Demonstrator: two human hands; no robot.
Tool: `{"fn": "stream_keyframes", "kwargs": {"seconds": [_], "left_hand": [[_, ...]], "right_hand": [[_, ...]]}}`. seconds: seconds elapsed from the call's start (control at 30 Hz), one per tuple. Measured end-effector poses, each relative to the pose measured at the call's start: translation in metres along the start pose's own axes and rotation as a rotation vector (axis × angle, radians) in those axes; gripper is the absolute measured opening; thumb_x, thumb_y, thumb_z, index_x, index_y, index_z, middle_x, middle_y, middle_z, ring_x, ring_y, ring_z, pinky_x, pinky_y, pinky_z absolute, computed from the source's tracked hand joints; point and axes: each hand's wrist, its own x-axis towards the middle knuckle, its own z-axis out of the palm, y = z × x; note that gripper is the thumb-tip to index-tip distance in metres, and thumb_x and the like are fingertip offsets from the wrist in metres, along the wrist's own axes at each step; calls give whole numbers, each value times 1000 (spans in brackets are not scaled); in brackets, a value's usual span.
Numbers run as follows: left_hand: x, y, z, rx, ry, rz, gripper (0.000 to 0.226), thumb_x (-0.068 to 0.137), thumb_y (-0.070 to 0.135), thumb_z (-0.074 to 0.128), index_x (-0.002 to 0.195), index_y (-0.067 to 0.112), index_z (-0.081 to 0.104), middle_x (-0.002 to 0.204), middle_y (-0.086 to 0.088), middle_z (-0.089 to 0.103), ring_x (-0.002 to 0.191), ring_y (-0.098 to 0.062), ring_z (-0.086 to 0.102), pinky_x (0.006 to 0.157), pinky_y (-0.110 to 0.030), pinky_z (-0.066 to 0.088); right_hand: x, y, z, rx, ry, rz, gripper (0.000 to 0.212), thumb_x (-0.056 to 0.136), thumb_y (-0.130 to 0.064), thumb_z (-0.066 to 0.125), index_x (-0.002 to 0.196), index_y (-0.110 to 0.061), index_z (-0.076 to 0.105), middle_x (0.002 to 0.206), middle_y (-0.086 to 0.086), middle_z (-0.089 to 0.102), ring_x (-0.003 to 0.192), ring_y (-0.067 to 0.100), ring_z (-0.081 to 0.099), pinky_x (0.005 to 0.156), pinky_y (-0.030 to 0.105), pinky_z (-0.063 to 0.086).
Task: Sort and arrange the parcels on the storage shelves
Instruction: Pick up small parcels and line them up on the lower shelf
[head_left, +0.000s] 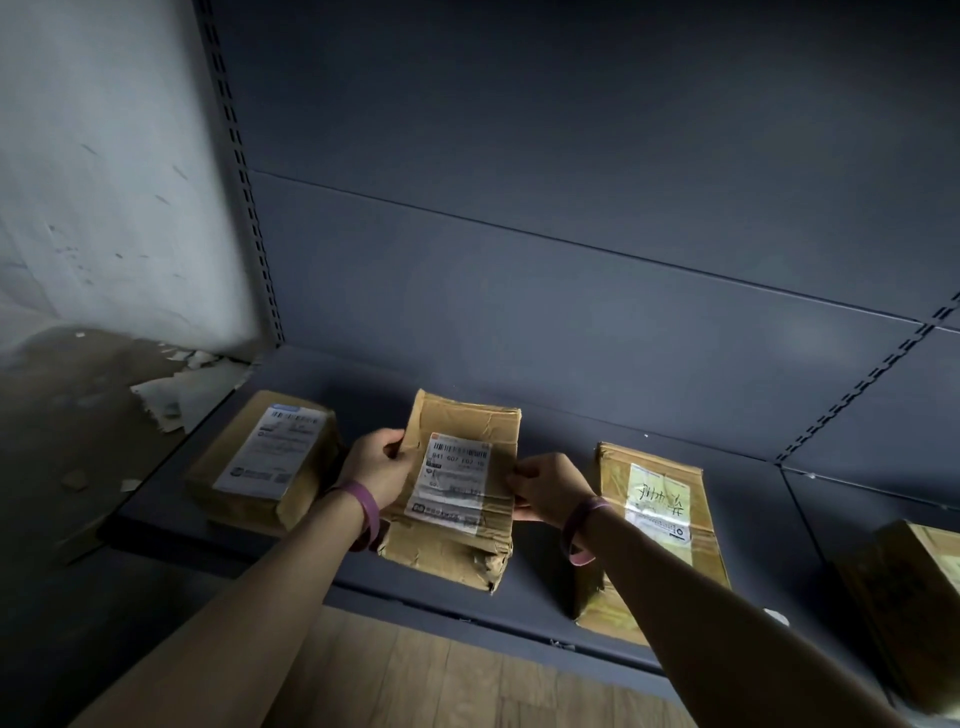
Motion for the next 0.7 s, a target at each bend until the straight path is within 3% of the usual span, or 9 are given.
{"fn": "stream_keyframes", "kwargs": {"seconds": [0.03,0.1,0.13,0.2,0.27,0.4,0.53,0.6,0.7], "left_hand": [[-2,2,1,32,-15,-10,8,91,23,61,97,23,65,88,11,63,82,-10,59,59,-18,41],[-7,8,1,89,-14,-31,10,92,22,59,84,29,59,93,7,65,84,-14,61,60,-20,42],[-11,14,2,120,21,-34,8,92,20,56,93,26,61,106,0,65,89,-15,61,66,-23,45],[-13,31,7,131,162,40,29,92,14,55,120,14,60,125,-7,61,103,-19,59,82,-26,44],[-19,55,23,30,205,162,33,89,8,55,121,9,62,122,-9,64,111,-22,59,91,-25,43],[-41,95,80,-151,-48,292,27,88,-2,52,111,4,66,110,-9,68,101,-20,64,81,-13,47],[-48,88,143,56,-339,192,15,88,6,55,98,5,66,105,-15,65,104,-24,61,88,-26,44],[-48,78,163,150,-364,88,29,89,14,55,113,-1,61,118,-22,64,110,-32,60,88,-34,48],[-50,69,181,203,-413,-62,42,93,21,52,133,8,49,127,-11,57,114,-29,55,82,-30,45]], "right_hand": [[-1,-1,2,-36,-1,1,20,96,-3,53,107,4,68,106,22,70,96,34,70,86,46,58],[-3,-3,3,-84,-11,-2,21,97,-6,52,105,3,68,104,20,71,98,35,70,89,48,56],[-5,-4,0,-115,-5,-14,20,97,-8,52,100,2,69,97,17,71,94,34,70,89,48,57],[-12,-6,-15,-169,45,-58,21,96,-12,53,80,-6,66,77,10,63,80,30,65,83,47,57],[-19,-1,-43,-235,128,-99,24,95,-13,55,73,-11,62,74,12,60,78,33,60,81,47,55],[-34,35,-115,-286,365,-33,21,90,-7,56,103,-1,71,96,19,68,96,36,63,89,44,52],[-48,81,-165,-475,333,170,30,95,-17,52,118,-2,64,119,18,66,110,32,62,72,25,39],[-48,102,-176,-434,307,225,36,98,-20,50,127,-1,57,125,20,62,105,28,64,64,23,37],[-48,119,-172,-379,219,200,34,100,-15,45,129,-1,54,127,19,61,86,16,60,62,17,37]]}}
